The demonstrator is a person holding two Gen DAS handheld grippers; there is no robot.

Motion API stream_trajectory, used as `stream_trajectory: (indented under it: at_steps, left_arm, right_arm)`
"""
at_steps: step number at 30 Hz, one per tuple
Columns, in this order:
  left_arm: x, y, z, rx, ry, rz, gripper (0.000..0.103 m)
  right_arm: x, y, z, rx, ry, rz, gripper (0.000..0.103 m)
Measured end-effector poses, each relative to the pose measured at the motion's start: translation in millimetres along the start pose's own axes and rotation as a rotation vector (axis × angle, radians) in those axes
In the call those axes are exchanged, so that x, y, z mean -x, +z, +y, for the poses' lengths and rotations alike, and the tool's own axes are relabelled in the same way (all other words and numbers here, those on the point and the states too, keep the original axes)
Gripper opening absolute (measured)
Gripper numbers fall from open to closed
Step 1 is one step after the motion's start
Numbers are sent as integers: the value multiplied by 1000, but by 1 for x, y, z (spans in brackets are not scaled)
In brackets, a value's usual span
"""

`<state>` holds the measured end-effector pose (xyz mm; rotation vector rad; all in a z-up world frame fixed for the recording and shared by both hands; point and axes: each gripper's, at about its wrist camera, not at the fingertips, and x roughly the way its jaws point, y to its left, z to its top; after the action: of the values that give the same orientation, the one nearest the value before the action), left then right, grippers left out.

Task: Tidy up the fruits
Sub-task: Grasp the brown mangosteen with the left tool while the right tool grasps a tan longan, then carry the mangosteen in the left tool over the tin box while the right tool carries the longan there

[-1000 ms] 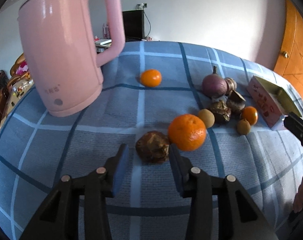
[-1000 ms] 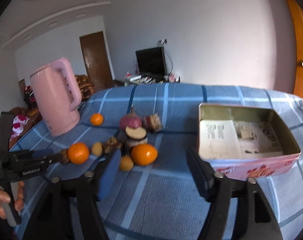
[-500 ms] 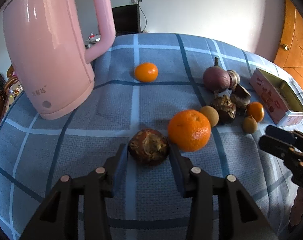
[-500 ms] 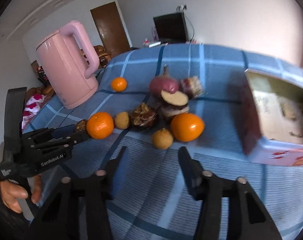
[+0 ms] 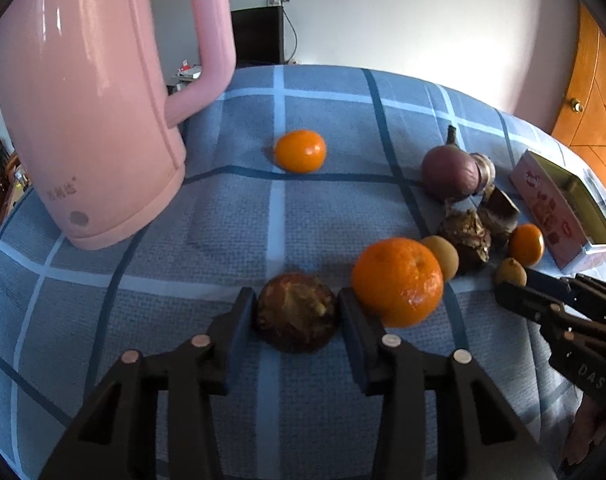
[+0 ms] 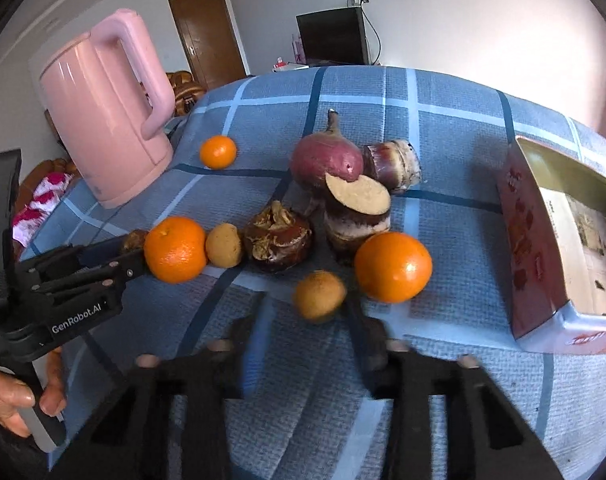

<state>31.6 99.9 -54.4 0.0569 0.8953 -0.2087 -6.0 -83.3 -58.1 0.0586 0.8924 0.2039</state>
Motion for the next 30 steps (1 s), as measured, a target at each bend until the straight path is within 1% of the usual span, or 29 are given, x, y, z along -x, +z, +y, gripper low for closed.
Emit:
stream_trajectory:
  at_steps: [3,5,6,8,11,13,16,19,22,25,30]
  left_arm:
    - [2,-2,4,22,-23,-12,43]
    - [7,-4,7,33,-20,-42,43]
    - [13,-6,6,29,-7,-68,43]
    - [20,-9,3,16,14,-95,43]
    - [29,-12,0,27,0,-113,43]
    - [41,-11,-6,27,-7,-144,43]
    - [60,-7,-22,-5,-16,-203,43]
    - [70,1,-42,-27,-45,-231,43]
    - [68,7,-68,-53,-67,-244,43]
    - [62,14,-94,-65,-104,-238,43]
    - [53,22,-140,-101,-144,-236,43]
  right_arm:
    - [2,-1,-4,-1,29,-1,27]
    - [6,-2,-5,-3,84,-17,27]
    - [12,-3,-4,4,98,-41,27]
    - [21,-3,0,29,101,-93,27]
    - [37,-2,3,54,111,-167,27]
    - [48,-1,1,60,95,-212,27]
    - [65,0,-11,67,51,-280,27]
    - [83,-3,-33,69,6,-343,27]
    - [95,-6,-55,53,-23,-371,27]
    - [104,-7,-78,25,-66,-394,27]
    - [115,-12,-116,-20,-122,-409,27]
